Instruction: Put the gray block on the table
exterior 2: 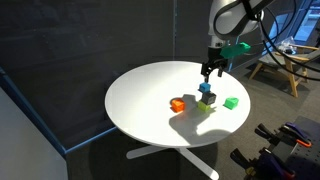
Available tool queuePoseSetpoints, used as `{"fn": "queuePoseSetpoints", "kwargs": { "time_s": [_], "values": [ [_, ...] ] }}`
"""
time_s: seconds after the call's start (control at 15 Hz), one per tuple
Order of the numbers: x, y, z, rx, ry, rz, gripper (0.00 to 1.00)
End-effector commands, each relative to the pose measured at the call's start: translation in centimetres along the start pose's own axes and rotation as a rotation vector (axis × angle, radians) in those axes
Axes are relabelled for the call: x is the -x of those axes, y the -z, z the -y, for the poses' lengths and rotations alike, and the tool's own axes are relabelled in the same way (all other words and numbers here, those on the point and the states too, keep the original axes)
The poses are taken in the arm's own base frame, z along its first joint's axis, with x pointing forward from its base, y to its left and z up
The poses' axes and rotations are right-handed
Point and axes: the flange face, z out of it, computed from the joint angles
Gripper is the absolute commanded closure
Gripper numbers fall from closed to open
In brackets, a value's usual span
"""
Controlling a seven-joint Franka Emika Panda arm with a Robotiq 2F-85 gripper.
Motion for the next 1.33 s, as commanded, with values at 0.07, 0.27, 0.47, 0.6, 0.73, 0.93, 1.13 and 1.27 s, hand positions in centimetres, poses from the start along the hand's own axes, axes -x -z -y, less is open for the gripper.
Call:
{"fn": "queuePoseSetpoints", "kwargs": {
  "time_s": [0.07, 0.27, 0.47, 0.6, 0.73, 0.93, 1.13, 1.27],
  "values": [
    [0.0, 0.1, 0.0, 0.0, -0.001, 0.001, 0.0],
    [0.1, 0.0, 0.0, 0.003, -0.001, -0.001, 0.0],
    [0.2, -0.9, 0.6, 0.004, 0.004, 0.015, 0.0],
    [0.3, -1.7, 0.8, 0.009, 0.002, 0.024, 0.0],
    [0.4, -2.6, 1.0, 0.015, -0.003, 0.031, 0.0],
    [0.6, -3.6, 0.8, 0.013, -0.021, 0.032, 0.0],
    [1.0, -4.5, 0.8, 0.011, -0.036, 0.031, 0.0],
    [1.2, -4.8, 0.8, 0.012, -0.047, 0.026, 0.0]
  ]
}}
